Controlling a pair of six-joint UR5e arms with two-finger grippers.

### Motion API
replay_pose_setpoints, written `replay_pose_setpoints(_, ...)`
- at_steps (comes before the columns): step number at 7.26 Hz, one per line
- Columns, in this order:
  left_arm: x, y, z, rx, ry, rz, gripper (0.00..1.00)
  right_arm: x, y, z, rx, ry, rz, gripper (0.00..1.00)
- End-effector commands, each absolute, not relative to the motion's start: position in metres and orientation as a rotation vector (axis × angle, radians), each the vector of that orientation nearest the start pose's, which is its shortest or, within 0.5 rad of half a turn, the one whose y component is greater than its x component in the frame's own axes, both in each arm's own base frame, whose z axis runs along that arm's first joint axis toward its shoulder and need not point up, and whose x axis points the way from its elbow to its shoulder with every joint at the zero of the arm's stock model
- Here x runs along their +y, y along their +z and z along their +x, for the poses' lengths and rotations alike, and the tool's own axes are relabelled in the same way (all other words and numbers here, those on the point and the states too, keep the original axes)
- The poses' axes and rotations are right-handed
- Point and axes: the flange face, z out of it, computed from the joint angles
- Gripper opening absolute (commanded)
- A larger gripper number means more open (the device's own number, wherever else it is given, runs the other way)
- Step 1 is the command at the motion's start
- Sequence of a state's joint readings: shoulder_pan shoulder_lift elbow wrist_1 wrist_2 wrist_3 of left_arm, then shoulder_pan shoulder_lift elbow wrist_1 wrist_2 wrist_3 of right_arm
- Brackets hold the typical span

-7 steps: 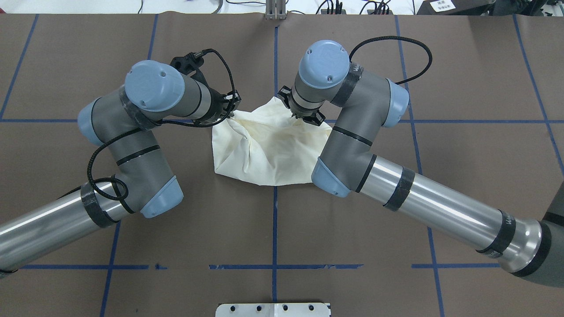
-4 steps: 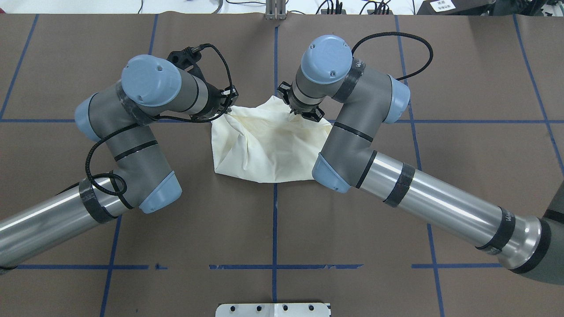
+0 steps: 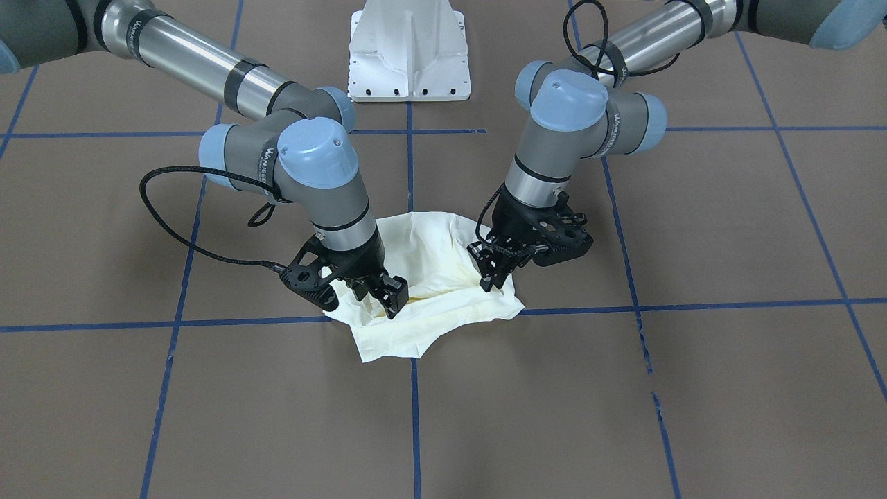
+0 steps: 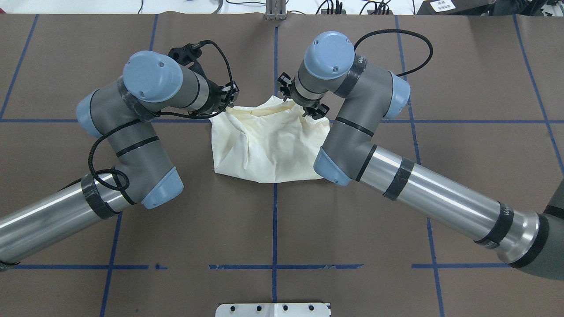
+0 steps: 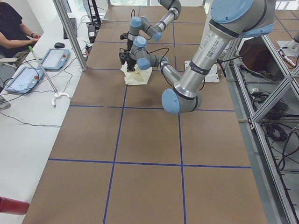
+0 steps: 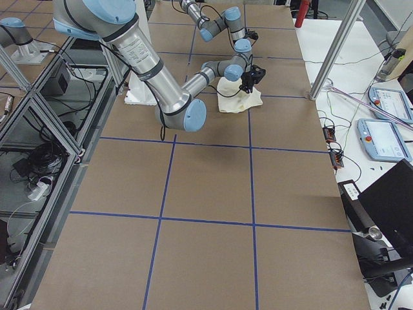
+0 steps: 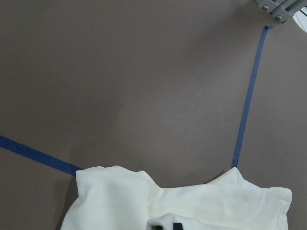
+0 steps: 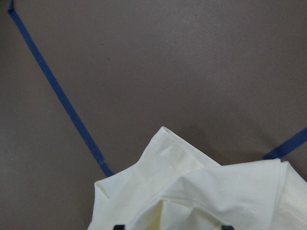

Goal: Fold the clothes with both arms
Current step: 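Lay the fold down on the far edge and open both grippers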

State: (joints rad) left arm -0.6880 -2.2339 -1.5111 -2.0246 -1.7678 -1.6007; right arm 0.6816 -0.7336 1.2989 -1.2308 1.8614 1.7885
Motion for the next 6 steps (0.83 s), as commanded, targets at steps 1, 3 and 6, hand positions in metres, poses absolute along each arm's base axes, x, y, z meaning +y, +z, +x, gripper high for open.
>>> replay_pose_setpoints(1, -0.573, 0.246, 0.462, 1.028, -0.522, 0.220, 1.00, -0.590, 0.212, -0.518, -0.982, 0.630, -0.087, 1.00)
replay_pose_setpoints(3, -0.574, 0.250, 0.456, 1.020, -0.498, 0.233, 1.00, -0.577, 0.206, -0.532, -0.980, 0.573, -0.090, 1.00)
replay_pose_setpoints(6, -0.538, 0.247, 0.447, 1.128, -0.366, 0.210, 1.00, -0.567, 0.202, -0.541, -0.918, 0.463, -0.062, 1.00)
